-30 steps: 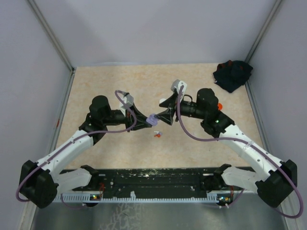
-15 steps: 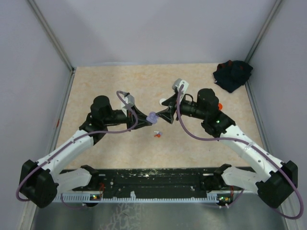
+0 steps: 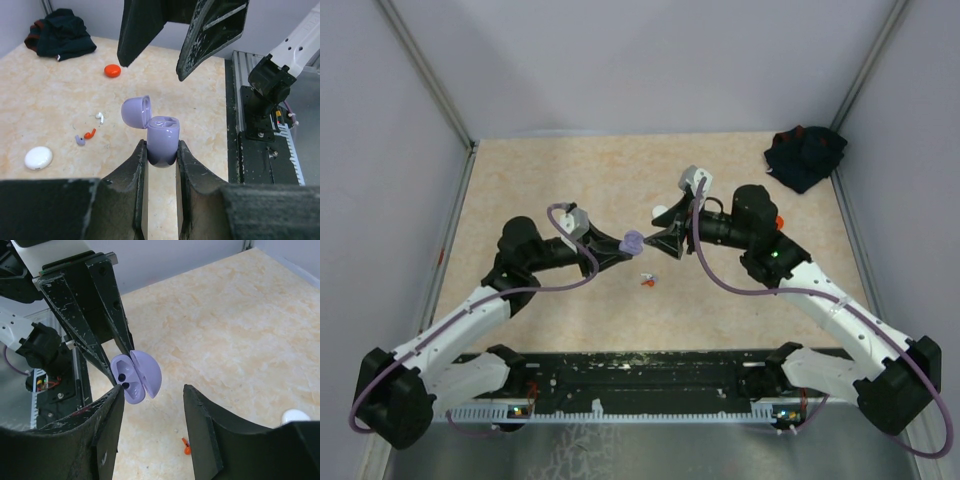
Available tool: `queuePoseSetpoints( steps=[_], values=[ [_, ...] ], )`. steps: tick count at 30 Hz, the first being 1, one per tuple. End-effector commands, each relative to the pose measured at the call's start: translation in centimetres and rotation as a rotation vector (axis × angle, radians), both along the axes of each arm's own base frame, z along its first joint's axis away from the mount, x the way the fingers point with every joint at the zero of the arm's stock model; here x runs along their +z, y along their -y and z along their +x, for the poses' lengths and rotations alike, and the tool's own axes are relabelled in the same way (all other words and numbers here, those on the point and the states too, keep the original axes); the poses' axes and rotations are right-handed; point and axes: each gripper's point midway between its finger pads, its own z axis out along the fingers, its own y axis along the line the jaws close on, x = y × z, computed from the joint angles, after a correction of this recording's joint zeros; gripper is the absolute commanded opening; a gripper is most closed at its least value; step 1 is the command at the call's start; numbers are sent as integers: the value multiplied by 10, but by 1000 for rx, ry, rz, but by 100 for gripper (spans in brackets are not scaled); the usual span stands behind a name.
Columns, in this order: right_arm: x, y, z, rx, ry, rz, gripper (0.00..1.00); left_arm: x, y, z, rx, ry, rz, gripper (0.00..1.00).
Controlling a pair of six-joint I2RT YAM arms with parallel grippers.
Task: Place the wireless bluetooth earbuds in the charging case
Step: Open the charging case.
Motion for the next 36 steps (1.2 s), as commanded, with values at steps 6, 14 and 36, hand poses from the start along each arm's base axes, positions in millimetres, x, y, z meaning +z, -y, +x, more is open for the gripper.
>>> queuePoseSetpoints(
  steps=[6,14,36],
  values=[
    [13,-11,-12,125,126,55,48,20,3,-12,-64,66,-69,0],
    [16,-18,-12,175,204,85,45,21,5,-18,-101,60,-75,0],
    [12,-22,-19,247,222,20,5,22,7,-23,-144,52,-79,10]
  ],
)
